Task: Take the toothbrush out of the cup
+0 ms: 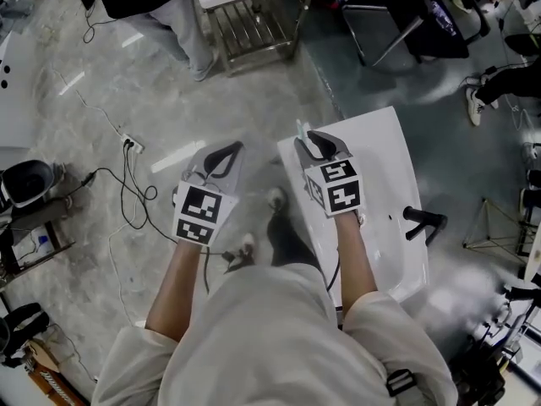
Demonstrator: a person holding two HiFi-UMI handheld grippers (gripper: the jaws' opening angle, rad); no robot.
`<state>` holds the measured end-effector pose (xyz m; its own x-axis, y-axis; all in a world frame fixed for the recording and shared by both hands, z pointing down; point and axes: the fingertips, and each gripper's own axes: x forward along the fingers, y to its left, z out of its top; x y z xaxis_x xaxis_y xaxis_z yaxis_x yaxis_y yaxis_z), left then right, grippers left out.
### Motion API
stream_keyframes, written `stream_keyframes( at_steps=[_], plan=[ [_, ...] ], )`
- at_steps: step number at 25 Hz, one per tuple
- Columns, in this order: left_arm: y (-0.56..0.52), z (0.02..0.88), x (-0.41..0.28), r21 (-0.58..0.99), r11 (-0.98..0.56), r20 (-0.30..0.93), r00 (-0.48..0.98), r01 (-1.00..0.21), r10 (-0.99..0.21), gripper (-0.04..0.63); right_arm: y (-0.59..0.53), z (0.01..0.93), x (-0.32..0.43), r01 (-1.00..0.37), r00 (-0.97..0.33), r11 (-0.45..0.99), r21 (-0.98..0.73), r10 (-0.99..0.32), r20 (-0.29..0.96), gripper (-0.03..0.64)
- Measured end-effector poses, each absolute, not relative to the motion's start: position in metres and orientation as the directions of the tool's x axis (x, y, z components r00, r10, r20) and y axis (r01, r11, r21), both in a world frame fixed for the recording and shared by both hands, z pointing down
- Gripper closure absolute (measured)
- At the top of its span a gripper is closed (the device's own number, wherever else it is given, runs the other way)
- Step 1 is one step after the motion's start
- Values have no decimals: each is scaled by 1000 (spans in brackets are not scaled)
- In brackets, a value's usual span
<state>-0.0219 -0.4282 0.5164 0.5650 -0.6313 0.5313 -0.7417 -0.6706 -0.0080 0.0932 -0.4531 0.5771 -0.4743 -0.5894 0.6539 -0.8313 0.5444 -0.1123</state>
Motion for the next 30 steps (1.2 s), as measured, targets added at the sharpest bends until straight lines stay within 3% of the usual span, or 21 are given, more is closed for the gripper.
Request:
stream_keyframes(
  at_steps=[30],
  plan=[
    [-415,536,-10,54,-669,562,576,-742,-594,592,-459,603,99,-838,-417,543,-62,-563,714,572]
  ],
)
